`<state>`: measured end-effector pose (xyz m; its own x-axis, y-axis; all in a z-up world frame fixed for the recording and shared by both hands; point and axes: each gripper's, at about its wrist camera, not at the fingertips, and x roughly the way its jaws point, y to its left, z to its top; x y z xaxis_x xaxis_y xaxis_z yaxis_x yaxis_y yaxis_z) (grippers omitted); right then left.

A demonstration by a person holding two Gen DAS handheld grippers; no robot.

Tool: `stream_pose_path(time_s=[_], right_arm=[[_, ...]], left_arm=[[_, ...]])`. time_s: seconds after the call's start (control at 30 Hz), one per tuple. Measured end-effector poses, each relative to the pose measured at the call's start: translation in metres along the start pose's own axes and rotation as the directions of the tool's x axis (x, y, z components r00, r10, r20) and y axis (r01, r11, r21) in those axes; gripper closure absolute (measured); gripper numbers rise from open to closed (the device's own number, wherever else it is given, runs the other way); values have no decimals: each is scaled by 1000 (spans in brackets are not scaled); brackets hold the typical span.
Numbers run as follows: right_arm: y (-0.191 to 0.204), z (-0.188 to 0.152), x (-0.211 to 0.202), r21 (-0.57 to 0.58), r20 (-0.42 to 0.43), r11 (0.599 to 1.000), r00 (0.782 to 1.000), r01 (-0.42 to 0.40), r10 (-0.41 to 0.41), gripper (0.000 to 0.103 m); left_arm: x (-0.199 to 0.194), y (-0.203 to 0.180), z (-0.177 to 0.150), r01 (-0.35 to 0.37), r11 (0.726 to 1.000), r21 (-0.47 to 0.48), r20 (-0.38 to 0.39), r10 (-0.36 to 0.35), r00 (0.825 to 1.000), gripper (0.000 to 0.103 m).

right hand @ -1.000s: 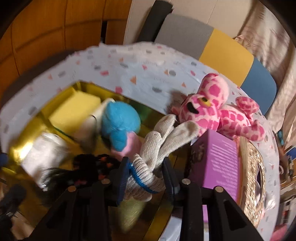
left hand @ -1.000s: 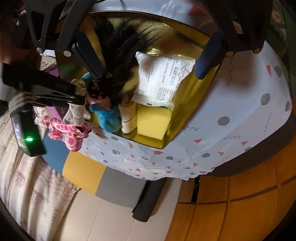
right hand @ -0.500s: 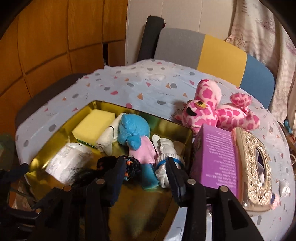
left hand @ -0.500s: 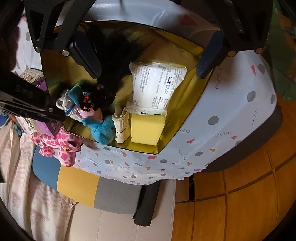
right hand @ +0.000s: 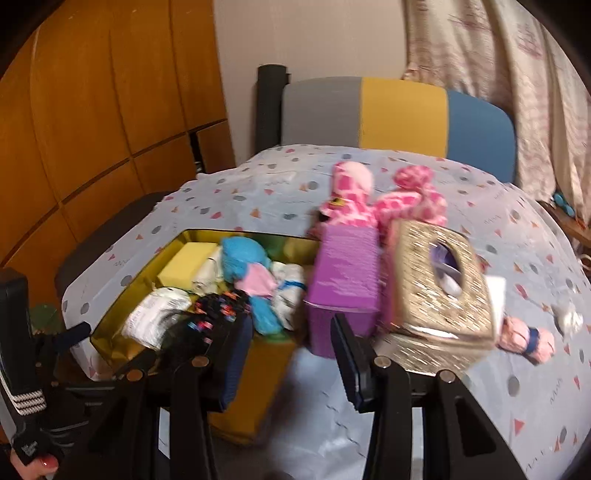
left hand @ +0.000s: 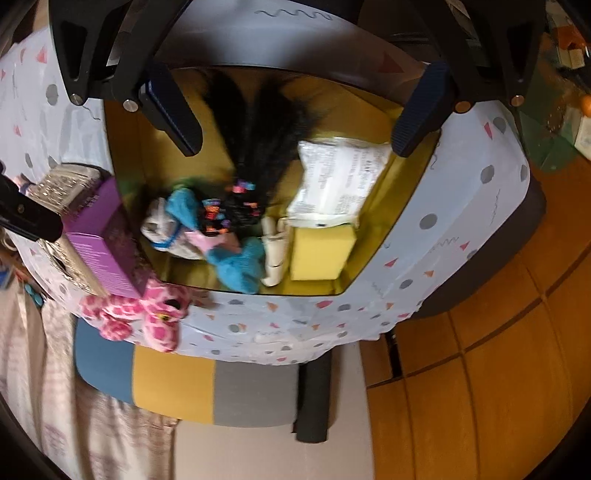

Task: Organize soft objects
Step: 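Move both tools from the tin toward the white plastic bag and pink yarn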

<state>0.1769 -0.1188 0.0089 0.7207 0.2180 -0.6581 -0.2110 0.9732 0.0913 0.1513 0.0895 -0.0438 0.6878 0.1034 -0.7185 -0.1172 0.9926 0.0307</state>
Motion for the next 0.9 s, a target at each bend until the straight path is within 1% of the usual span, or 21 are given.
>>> stream_pose_path(time_s=[0.23,0.43,0.67,0.9], right_arm=[[-54,-19,-21,121,5,992,999,42,-43,58],[-94,-35,-36,194,20,977,996,84,-90,58],[-142,-57,-52,276,12,953,991,122,-130,58],[-175,-70,-63,306,6,940,987,153,-163,58]], left_arm=[[-16,-41,1,14,997,77,11,-15,1000,0],[-29,-77,-2,15,990,141,21,-19,1000,0],[-40,-124,-7,21,972,232,20,-27,999,0],[-47,-166,-15,14,948,317,25,-23,999,0]])
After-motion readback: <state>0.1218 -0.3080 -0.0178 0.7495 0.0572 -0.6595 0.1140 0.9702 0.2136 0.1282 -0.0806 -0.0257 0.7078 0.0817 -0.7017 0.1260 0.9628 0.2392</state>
